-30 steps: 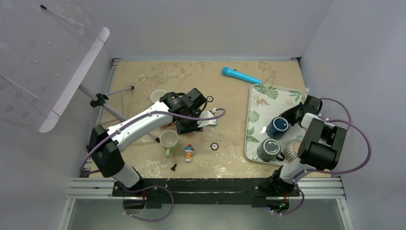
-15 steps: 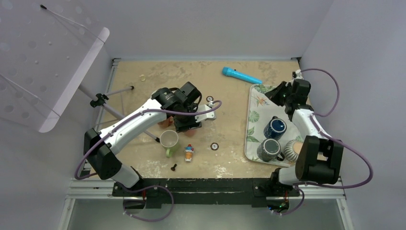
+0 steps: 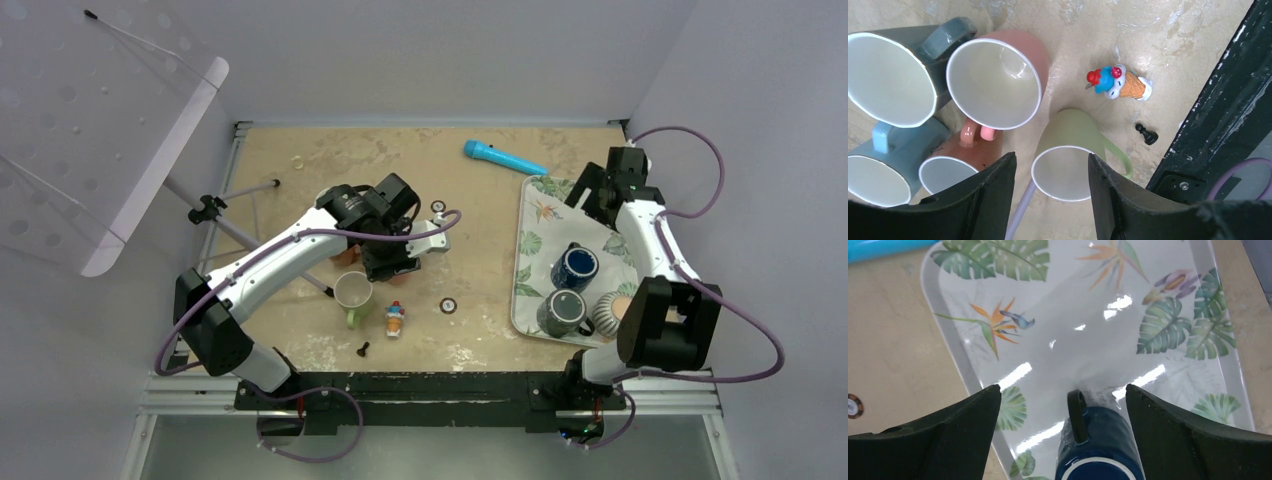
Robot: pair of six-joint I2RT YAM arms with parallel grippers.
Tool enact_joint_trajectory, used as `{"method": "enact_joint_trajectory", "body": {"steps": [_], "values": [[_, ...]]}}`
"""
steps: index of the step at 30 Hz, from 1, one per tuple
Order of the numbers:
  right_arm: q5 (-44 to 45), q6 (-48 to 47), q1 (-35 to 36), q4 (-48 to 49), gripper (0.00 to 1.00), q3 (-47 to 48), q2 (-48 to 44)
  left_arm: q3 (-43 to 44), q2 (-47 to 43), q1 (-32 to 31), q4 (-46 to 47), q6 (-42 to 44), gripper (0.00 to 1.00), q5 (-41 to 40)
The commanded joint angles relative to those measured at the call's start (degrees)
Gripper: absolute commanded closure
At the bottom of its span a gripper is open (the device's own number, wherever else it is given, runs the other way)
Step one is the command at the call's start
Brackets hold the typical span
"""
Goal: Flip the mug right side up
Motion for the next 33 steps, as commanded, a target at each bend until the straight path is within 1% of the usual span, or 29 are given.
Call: {"method": "enact_joint_trajectory", "body": {"steps": [1, 3, 5, 8, 11, 13, 15, 19, 22, 23, 24, 25, 29, 33], "values": [[1.4, -0.3, 0.1, -7.1, 0.03, -0.5, 4.2, -1.9, -2.5, 0.2, 1.1, -2.3, 0.41, 2.5], [2.3, 0.1, 0.1, -9.5, 0.05, -0.5, 6.5, -3.1, -3.0, 0.2, 1.6, -2.7, 0.41, 3.3], [3.1, -0.1, 0.1, -10.5, 0.06, -1.1, 6.7, -3.9, -3.6, 0.2, 1.6, -2.9, 0.41, 3.9], [0.5, -0.2, 0.0, -10.4, 0.08, -2.6, 6.3, -4.9, -5.3, 0.2, 2.0, -2.6, 0.41, 4.5], [-1.2, -0.5, 0.0, -11.5, 0.14, -3.4, 9.1, -5.0, -7.0, 0.1, 2.1, -2.4, 0.41, 5.3], [-1.7, -0.9, 0.0, -11.3, 0.2, -4.2, 10.4, -5.1, -8.0, 0.1, 2.2, -2.1, 0.41, 5.8], [-2.8, -1.2, 0.0, -10.4, 0.3, -4.9, 10.7, -5.1, -8.4, 0.1, 2.3, -1.9, 0.41, 5.8], [-4.1, -2.6, 0.0, -10.0, 0.6, -4.5, 11.3, -5.2, -8.6, 0.1, 2.4, -1.7, 0.41, 5.0], [-5.3, -3.4, 0.1, -9.6, 0.78, -3.1, 11.7, -5.1, -8.6, 0.1, 2.4, -1.7, 0.41, 4.4], [-5.7, -3.6, 0.1, -9.5, 0.85, -2.6, 11.7, -5.1, -8.6, 0.1, 2.4, -1.7, 0.41, 4.3], [-6.7, -4.0, 0.1, -9.3, 0.97, -2.0, 11.5, -5.2, -8.4, 0.1, 2.4, -1.6, 0.41, 4.3], [-7.9, -4.5, 0.3, -9.1, 1.0, -1.5, 11.1, -5.2, -8.4, 0.1, 2.4, -1.7, 0.41, 4.2], [-15.9, -6.6, 1.0, -5.4, 1.0, -1.3, 6.4, -4.8, -7.8, 0.1, 2.5, -1.7, 0.41, 3.9], [-19.9, -7.9, 2.7, 2.2, 1.0, -3.6, 0.5, -4.4, -7.4, 0.2, 2.4, -1.7, 0.41, 5.0]]}}
